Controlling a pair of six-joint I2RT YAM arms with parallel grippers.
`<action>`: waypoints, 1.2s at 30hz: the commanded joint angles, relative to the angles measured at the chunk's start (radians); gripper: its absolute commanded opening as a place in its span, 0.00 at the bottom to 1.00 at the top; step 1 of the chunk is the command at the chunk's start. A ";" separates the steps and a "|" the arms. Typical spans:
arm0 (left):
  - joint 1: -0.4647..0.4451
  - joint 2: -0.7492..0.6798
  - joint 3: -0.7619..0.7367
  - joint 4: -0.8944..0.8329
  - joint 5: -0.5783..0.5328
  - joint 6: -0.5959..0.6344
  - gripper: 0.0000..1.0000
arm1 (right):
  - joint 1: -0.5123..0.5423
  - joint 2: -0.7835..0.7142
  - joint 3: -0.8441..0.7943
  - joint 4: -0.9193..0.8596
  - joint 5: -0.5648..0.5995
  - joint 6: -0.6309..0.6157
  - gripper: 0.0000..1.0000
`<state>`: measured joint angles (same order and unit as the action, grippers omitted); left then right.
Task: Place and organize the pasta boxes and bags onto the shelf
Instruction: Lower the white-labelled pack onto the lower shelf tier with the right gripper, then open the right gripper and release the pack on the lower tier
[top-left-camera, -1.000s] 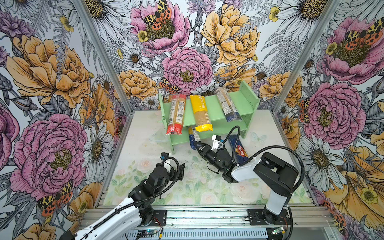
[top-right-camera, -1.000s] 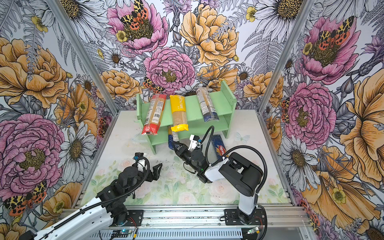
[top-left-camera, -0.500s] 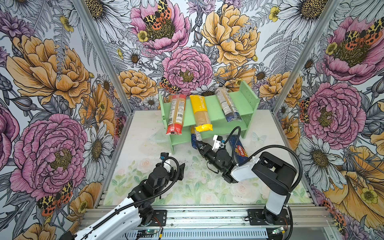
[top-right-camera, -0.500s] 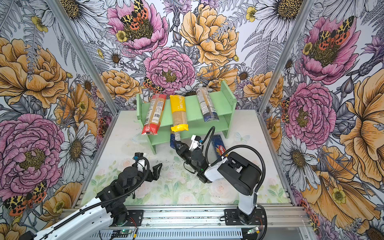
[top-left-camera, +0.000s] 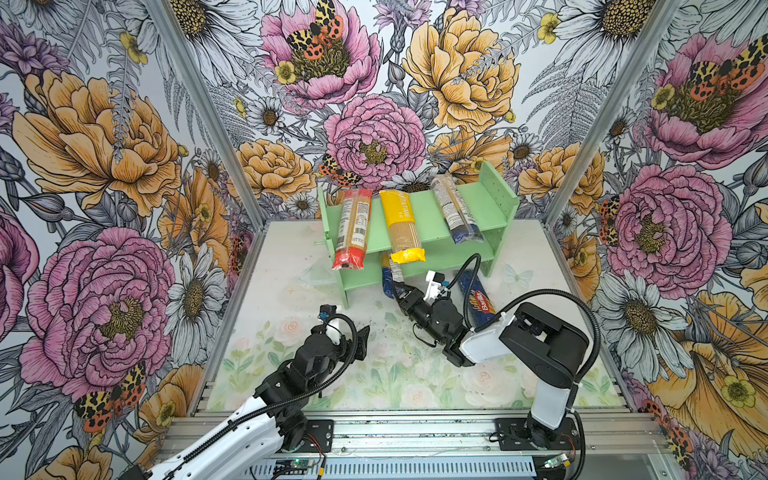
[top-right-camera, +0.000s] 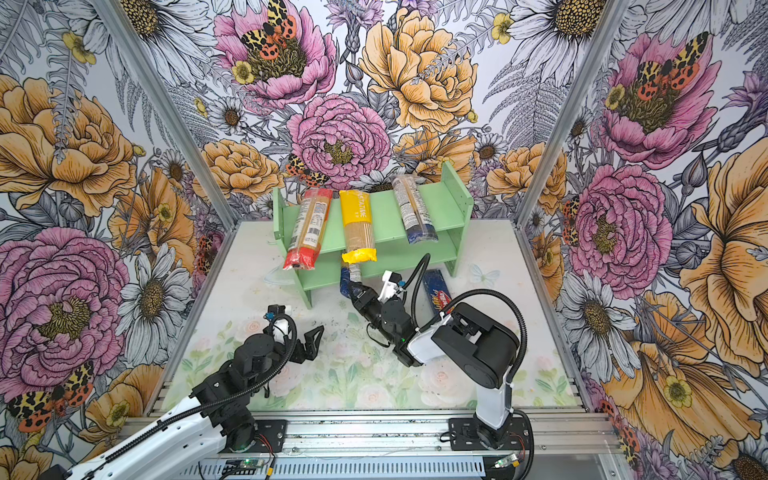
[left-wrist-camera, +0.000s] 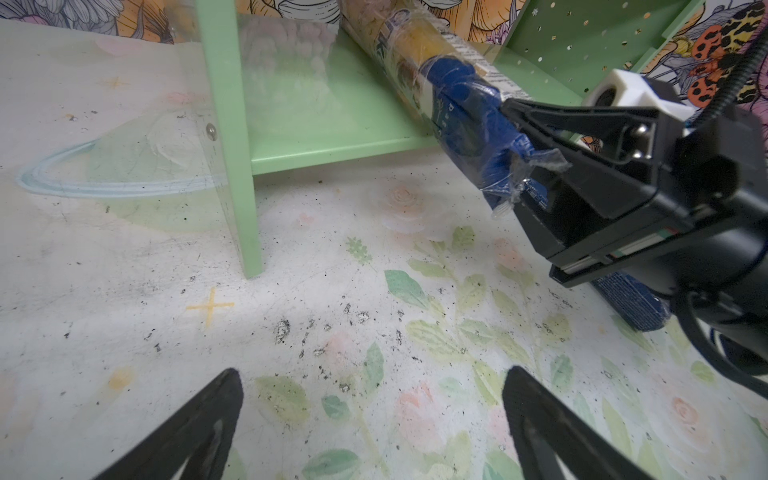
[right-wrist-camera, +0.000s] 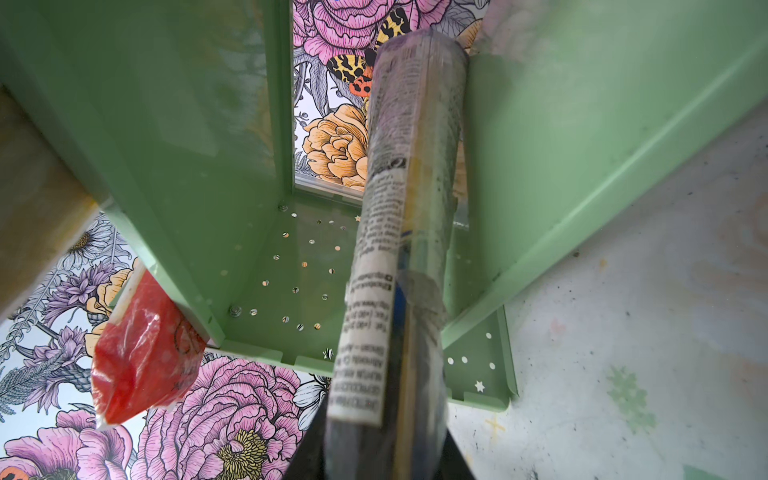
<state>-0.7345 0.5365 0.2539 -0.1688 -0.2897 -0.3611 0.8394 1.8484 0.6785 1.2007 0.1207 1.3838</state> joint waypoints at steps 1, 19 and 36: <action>0.010 -0.013 -0.010 0.009 0.015 0.001 0.99 | 0.006 -0.009 0.043 0.192 0.027 -0.014 0.30; 0.016 -0.012 -0.011 0.009 0.017 -0.003 0.99 | 0.005 -0.012 0.000 0.193 0.053 0.003 0.51; 0.017 -0.012 -0.011 0.009 0.020 -0.003 0.99 | 0.001 -0.067 -0.127 0.192 0.079 -0.018 0.54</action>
<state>-0.7280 0.5365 0.2539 -0.1688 -0.2897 -0.3611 0.8394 1.8259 0.5774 1.3376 0.1871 1.3964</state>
